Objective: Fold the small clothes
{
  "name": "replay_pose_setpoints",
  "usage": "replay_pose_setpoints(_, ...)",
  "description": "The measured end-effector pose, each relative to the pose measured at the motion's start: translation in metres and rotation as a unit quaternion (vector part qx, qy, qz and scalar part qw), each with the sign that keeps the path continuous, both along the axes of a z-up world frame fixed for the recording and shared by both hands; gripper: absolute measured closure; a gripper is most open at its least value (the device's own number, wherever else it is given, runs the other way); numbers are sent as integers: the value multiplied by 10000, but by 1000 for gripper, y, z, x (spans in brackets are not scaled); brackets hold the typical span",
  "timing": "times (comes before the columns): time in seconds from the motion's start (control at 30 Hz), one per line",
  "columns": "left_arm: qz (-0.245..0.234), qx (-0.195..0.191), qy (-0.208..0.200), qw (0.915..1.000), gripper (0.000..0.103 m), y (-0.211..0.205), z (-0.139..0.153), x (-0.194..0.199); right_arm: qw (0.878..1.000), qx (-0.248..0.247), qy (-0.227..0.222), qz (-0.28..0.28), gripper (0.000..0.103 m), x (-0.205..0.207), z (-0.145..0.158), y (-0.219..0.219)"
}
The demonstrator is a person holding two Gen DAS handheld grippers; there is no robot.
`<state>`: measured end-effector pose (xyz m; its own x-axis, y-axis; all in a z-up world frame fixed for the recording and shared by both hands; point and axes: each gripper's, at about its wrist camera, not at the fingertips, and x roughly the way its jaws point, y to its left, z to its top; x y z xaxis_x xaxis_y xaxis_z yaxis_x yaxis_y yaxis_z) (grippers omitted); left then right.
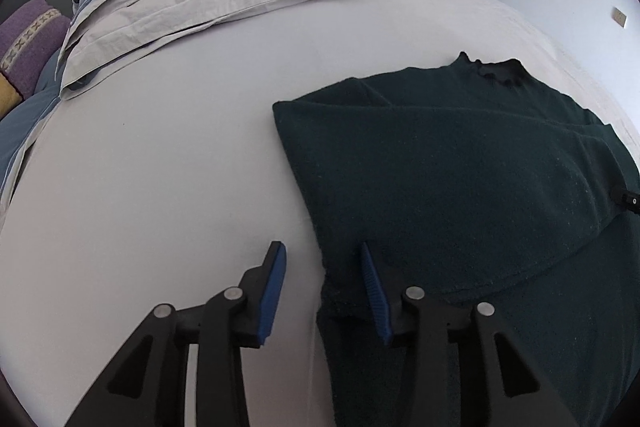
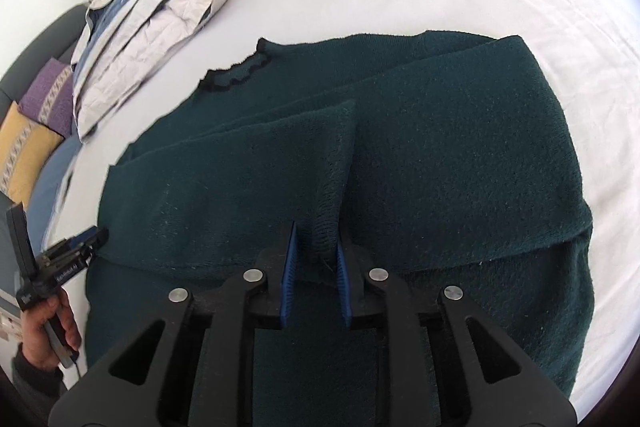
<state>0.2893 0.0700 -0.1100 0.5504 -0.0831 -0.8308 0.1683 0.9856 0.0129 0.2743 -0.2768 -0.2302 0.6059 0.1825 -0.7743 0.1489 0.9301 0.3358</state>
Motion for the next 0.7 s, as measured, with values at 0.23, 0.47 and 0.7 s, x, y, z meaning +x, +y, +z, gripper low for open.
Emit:
replay_pose_setpoints(0.23, -4, 134, -212, 9997, 72, -2, 1, -14, 9993, -305, 11, -211, 92, -7, 3, -4)
replay_pose_setpoints(0.47, 98, -30, -259, 9996, 70, 4, -6, -13, 9997, -7, -111, -227, 92, -4, -7, -17)
replay_pose_setpoints(0.7, 331, -641, -73, 9974, 55, 35, 11, -44, 9966, 46, -524, -627, 71, -74, 35, -44)
